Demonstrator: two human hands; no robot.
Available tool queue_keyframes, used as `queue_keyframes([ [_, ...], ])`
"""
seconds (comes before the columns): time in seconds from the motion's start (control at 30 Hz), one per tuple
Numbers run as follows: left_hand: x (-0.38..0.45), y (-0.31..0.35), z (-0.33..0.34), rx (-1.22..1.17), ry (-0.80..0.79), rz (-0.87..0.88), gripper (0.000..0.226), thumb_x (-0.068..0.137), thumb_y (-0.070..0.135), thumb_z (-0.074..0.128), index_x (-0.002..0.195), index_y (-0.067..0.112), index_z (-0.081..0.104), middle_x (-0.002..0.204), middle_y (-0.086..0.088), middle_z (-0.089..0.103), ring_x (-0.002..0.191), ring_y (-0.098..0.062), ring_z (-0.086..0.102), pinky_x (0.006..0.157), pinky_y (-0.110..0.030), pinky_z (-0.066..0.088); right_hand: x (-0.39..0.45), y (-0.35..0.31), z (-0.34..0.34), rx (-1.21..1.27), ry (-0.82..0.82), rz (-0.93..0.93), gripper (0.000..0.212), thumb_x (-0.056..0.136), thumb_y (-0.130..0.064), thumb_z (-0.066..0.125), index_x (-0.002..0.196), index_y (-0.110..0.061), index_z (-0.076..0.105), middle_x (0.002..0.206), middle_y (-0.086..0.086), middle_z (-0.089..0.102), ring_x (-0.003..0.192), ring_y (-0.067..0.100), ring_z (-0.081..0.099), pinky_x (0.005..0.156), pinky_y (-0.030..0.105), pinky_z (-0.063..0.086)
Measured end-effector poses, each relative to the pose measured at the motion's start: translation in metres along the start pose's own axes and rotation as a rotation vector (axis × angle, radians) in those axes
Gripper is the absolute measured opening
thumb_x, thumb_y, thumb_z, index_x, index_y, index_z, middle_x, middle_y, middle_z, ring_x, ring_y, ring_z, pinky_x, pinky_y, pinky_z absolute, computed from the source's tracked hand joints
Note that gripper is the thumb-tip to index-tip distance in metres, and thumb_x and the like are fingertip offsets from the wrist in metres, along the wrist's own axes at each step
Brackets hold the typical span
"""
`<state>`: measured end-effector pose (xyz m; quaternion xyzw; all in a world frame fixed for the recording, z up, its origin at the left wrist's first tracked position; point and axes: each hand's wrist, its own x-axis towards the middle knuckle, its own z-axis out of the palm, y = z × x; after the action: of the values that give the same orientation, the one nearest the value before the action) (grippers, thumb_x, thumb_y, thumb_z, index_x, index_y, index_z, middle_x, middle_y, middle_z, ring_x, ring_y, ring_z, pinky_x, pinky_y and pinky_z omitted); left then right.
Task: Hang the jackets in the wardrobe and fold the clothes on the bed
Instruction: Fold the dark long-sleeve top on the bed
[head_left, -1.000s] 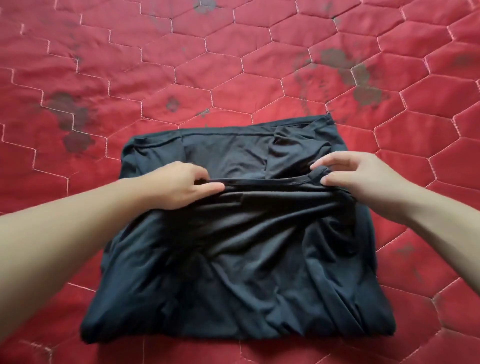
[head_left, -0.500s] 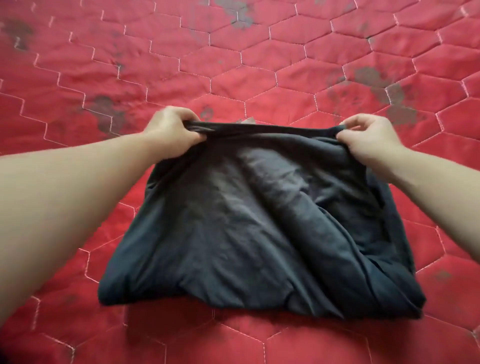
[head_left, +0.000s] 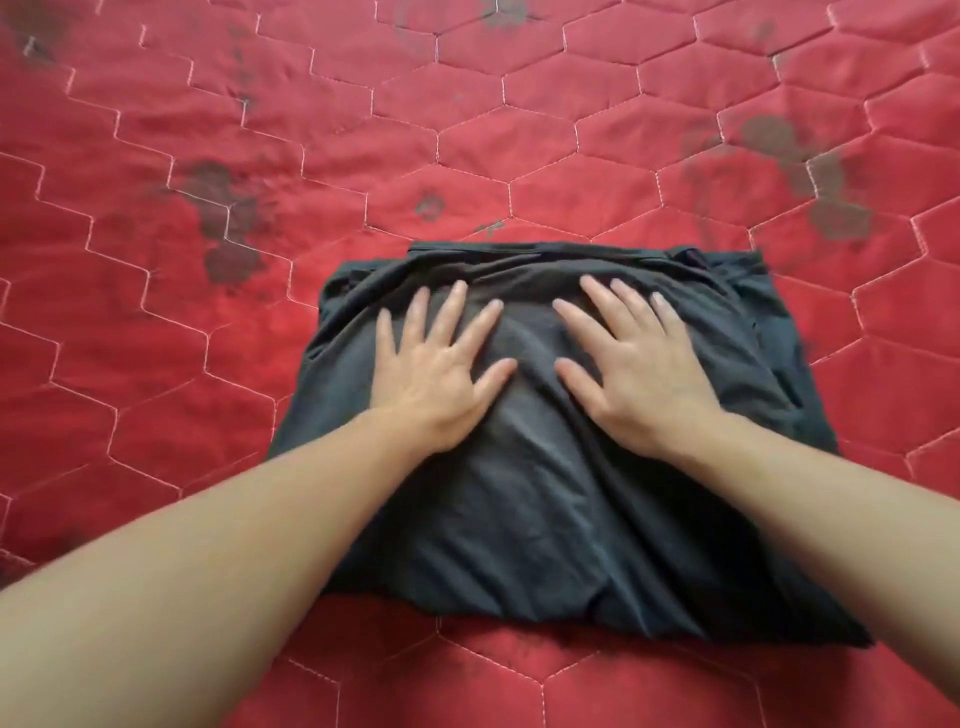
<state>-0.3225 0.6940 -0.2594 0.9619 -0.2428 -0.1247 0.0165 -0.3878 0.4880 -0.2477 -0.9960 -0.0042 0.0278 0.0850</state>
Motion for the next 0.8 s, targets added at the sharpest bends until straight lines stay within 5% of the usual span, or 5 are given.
queue_keyframes([
  [0.2,-0.003,-0.051,0.003,0.074,0.011,0.065,0.069,0.089,0.068,0.015,0.152,0.04,0.01,0.163,0.0,0.006,0.149,-0.025,0.006,0.119,-0.049,0.002,-0.014,0.057,0.003,-0.102,-0.082,0.095,0.074,0.087,-0.061,0.018,0.149,-0.025,0.033,0.158,0.009,0.025,0.143,0.032,0.026,0.115,0.047,0.015],
  [0.47,-0.104,0.012,0.03,0.015,0.059,0.292,0.063,0.092,0.062,0.028,0.15,0.039,0.027,0.16,0.001,0.024,0.147,-0.027,0.019,0.117,-0.056,0.012,-0.095,0.012,0.011,-0.083,-0.079,-0.097,0.064,0.09,-0.055,0.033,0.146,-0.024,0.042,0.155,0.009,0.034,0.143,0.028,0.03,0.115,0.051,0.021],
  [0.67,-0.119,0.01,0.026,0.05,-0.065,0.154,0.066,0.09,0.064,0.009,0.152,0.042,0.002,0.163,0.005,0.0,0.15,-0.022,-0.006,0.118,-0.049,-0.008,-0.133,0.04,0.002,-0.095,-0.086,0.136,0.067,0.089,-0.054,0.03,0.146,-0.021,0.042,0.155,0.012,0.033,0.142,0.03,0.031,0.114,0.051,0.02],
  [0.8,-0.135,0.077,0.018,-0.154,-0.047,0.128,0.062,0.094,0.058,0.03,0.151,0.041,0.015,0.163,0.004,0.007,0.149,-0.022,0.0,0.118,-0.051,-0.002,-0.167,0.041,-0.006,-0.024,-0.005,0.53,0.073,0.089,-0.061,0.043,0.149,-0.019,0.032,0.154,0.014,0.03,0.139,0.035,0.029,0.11,0.053,0.023],
])
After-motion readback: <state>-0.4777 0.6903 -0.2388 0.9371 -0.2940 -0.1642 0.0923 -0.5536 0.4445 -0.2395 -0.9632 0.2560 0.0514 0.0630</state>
